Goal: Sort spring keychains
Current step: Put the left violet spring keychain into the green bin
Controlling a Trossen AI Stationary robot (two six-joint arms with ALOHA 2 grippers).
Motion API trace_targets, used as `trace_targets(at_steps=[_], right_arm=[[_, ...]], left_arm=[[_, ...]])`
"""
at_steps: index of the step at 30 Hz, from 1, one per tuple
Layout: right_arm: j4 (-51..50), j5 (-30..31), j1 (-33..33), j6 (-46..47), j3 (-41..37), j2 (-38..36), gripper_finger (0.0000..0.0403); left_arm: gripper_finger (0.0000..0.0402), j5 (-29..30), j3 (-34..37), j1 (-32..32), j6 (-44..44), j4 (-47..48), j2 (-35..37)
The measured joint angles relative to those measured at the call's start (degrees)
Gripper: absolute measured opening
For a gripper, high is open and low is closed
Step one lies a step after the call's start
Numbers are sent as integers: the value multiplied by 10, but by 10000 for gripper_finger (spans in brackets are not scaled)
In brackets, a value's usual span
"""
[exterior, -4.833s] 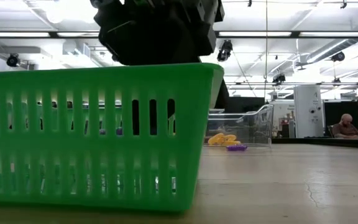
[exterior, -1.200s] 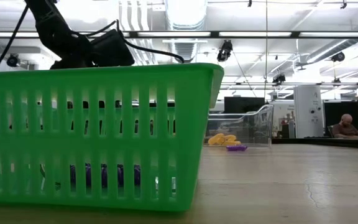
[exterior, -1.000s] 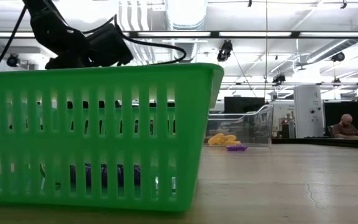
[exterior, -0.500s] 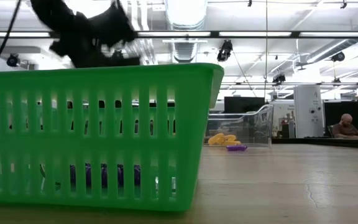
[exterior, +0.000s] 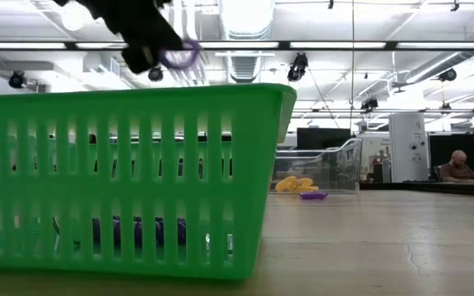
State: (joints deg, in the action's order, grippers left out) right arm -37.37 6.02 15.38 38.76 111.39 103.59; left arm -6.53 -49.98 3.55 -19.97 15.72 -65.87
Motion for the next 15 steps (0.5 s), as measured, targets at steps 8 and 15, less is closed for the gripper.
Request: trace_targets(at_steps=[8, 15], right_arm=[[-29, 0, -3, -43, 18, -4, 56], [-35, 28, -15, -70, 18, -5, 56]], left_arm=[[1, 31, -1, 89, -46, 14, 35], [1, 74, 1, 167, -55, 3, -10]])
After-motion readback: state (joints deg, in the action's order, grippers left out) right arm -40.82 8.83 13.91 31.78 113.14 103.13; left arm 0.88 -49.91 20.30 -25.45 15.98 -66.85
